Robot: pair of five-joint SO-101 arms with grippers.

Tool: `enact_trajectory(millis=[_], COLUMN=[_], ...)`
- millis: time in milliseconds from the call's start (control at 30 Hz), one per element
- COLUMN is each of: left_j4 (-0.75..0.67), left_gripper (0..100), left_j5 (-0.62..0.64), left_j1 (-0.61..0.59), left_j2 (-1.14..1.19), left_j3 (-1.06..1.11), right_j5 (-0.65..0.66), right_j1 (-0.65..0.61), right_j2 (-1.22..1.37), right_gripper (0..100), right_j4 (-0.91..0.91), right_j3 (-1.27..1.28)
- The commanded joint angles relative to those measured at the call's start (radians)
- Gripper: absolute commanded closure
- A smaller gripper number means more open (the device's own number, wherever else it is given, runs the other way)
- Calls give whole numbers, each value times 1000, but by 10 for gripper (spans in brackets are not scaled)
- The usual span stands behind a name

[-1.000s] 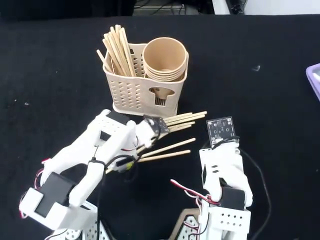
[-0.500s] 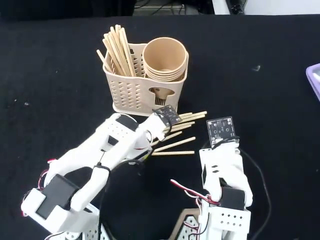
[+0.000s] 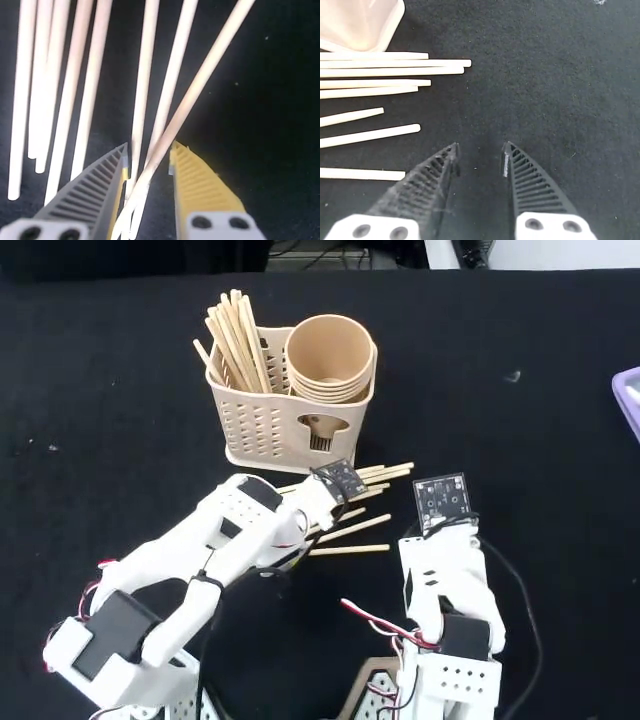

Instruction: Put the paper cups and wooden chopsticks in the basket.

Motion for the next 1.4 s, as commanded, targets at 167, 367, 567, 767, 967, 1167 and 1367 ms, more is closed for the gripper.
enact_trajectory(millis=[167,367,567,767,967,1167,1367], left_j4=[8,160,358,466,520,597,615], left_gripper=[970,970,970,971,971,971,971], left_j5=[-2,-49,-86,-126,-158,-150,-126], left_j1=[15,5,-1,-110,-196,-208,-206], left_j2=[-26,-38,-38,-40,-201,-508,-833], left_j3=[39,-28,-166,-249,-249,-249,-274], right_j5=[8,6,6,-80,-252,-307,-305], right_j1=[15,15,21,112,267,293,292], right_j2=[-22,-22,-22,-22,-22,-22,-21], right_gripper=[854,854,854,854,854,854,854], right_j4=[0,0,-2,-6,-114,-167,-167], right_j3=[-2,-2,-2,-30,-22,-4,-4])
